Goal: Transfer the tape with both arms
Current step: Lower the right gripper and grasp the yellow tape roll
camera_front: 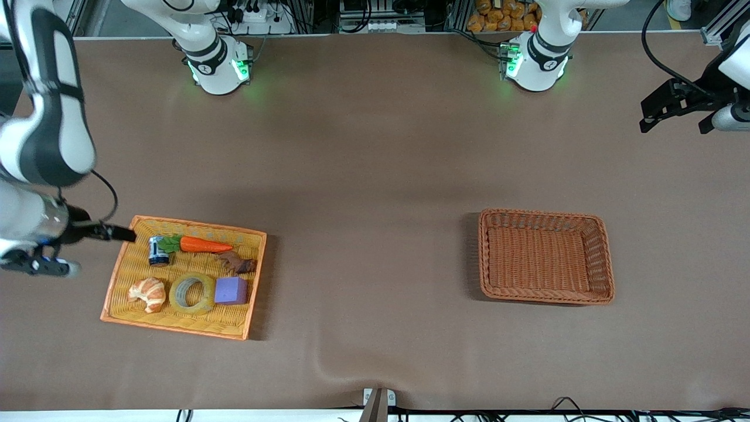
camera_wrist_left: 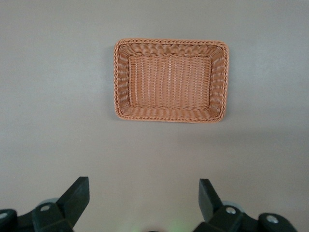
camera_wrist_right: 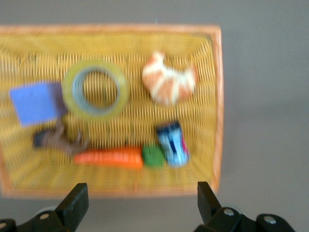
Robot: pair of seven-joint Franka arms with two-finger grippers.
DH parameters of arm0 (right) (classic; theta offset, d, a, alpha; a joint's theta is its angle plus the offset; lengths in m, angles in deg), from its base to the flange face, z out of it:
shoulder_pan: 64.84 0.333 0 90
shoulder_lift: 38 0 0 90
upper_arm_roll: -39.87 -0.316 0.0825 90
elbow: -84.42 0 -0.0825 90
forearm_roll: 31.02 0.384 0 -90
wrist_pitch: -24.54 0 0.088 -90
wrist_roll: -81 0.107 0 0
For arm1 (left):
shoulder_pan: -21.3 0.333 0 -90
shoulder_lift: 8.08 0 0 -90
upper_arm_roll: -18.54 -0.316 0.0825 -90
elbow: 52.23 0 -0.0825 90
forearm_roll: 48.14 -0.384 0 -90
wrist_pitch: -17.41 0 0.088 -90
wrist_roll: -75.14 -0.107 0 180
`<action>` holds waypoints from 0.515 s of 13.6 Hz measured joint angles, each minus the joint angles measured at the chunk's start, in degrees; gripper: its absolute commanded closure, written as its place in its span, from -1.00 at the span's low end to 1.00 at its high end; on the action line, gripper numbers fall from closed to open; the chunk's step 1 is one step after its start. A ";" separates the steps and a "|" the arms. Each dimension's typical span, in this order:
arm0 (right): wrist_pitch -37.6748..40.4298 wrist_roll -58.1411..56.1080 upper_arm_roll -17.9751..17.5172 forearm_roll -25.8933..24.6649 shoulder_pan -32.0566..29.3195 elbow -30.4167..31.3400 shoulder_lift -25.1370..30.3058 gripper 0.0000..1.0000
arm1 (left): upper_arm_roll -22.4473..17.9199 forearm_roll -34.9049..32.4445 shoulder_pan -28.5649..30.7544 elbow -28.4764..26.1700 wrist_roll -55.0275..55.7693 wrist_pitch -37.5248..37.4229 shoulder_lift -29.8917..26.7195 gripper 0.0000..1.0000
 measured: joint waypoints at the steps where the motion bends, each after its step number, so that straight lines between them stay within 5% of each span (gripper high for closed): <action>1: -4.34 0.65 -0.11 0.05 0.03 -0.05 -2.09 -1.00 | 0.33 0.00 -0.01 -0.01 0.00 0.00 0.00 -1.00; 7: -14.57 13.16 -0.85 0.13 2.03 -0.19 -10.28 -1.00 | 1.13 0.00 -0.03 -0.06 0.00 -0.66 0.00 -1.00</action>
